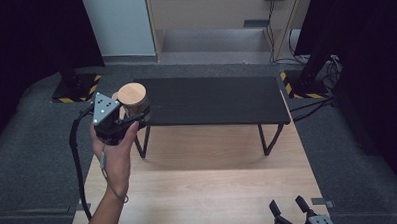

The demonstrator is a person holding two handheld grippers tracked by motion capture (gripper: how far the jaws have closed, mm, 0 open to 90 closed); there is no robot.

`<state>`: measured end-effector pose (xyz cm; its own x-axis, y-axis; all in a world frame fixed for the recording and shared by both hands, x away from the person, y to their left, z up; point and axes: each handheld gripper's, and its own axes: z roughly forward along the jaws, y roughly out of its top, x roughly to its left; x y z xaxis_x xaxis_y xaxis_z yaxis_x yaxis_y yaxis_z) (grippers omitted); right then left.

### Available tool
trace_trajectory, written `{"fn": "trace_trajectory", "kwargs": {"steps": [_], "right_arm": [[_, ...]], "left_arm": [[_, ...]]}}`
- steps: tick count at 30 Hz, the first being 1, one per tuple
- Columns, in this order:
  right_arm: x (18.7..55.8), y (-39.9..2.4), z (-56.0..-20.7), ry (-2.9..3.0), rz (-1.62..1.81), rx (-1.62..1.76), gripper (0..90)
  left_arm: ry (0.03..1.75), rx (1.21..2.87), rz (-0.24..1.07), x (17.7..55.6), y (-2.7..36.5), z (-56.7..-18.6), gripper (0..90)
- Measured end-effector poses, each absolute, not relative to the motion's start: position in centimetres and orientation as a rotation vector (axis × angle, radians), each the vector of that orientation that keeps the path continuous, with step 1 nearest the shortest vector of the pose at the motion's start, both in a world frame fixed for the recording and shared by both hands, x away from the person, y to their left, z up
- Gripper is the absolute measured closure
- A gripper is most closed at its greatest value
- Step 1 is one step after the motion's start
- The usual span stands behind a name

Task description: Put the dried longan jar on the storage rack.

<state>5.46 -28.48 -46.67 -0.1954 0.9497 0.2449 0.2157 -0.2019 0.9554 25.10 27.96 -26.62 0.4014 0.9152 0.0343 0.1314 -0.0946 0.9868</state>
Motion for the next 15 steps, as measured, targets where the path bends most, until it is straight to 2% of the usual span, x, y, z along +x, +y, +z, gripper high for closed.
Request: {"fn": "trace_trajectory", "kwargs": {"steps": [15], "right_arm": [[5.2, -28.9, -46.6, 1.388, 1.434, 1.430, 7.1]], "left_arm": [[0.986, 1.545, 0.851, 28.7, 27.0, -26.8, 24.4]]}}
